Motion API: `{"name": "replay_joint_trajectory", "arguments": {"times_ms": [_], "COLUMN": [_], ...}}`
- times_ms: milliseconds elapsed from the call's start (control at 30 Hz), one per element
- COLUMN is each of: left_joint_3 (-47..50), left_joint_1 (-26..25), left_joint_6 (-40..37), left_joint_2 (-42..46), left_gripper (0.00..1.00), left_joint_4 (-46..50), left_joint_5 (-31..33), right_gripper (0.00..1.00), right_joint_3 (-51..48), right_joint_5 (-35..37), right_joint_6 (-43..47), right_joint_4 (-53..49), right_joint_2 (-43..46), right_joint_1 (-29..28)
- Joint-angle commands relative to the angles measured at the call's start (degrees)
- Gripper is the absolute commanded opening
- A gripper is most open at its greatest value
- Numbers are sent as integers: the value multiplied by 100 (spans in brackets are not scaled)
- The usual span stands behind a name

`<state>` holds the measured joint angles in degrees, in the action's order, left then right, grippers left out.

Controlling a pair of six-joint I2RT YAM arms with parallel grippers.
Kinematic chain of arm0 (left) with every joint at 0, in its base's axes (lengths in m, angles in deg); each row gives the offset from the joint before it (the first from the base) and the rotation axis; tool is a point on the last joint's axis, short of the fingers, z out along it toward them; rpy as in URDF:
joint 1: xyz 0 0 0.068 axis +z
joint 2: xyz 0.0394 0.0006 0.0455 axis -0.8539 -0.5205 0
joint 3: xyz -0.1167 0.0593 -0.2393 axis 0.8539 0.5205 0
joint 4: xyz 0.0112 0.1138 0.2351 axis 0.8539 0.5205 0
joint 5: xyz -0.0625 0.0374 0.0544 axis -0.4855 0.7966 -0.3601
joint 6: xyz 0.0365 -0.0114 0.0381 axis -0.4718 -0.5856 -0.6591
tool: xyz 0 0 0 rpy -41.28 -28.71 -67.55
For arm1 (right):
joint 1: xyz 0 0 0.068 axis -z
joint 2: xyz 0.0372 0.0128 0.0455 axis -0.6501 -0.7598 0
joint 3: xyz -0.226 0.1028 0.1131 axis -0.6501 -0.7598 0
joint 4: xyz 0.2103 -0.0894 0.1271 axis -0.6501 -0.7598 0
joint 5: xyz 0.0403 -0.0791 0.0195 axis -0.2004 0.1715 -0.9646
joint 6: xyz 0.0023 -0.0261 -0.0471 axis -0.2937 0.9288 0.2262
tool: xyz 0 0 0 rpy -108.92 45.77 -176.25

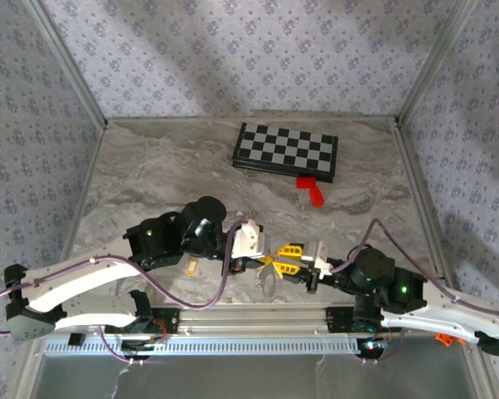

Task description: Put the keys on the keyring

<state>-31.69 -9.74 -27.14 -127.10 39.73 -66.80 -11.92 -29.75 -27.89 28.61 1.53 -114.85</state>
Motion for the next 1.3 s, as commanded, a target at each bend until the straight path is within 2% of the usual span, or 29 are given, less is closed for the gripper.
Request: {"name": "replay_joint_trajectory", "arguments": {"times_ms": [0, 200, 333, 433, 500, 567, 767, 900, 1267], "left_joint_3": [-320, -338, -348, -300, -195, -2, 780, 1130, 1227], "left_joint_1": [-48, -88, -90, -92, -97, -96, -38, 63, 62], "left_joint_6": [-100, -130, -122, -63, 15, 123, 659, 1111, 1434], "left_joint_2": [-7, -52, -43, 26, 142, 314, 1014, 1308, 1194], "left_gripper": [0, 0, 0, 3, 15, 21, 24, 25, 29], "left_joint_4": [53, 98, 97, 58, -63, -315, -1496, -2199, -2775], "left_joint_5": [5, 46, 58, 72, 113, 128, 86, -180, -692], "right_gripper": [28, 14, 0, 0, 0, 0, 0, 0, 0], "right_joint_3": [195, 260, 267, 263, 187, 106, -182, -288, -460], "right_joint_5": [208, 379, 492, 519, 432, 317, -253, -542, -774], "right_joint_6": [99, 173, 204, 205, 190, 162, 84, -13, -156], "right_joint_4": [-96, -160, -164, -143, 23, 233, 1076, 1427, 2157], "right_joint_2": [-46, -84, -84, -48, 54, 162, 519, 508, 259], "right_joint_1": [-60, -71, -78, -85, -91, -84, -84, -76, -53]}}
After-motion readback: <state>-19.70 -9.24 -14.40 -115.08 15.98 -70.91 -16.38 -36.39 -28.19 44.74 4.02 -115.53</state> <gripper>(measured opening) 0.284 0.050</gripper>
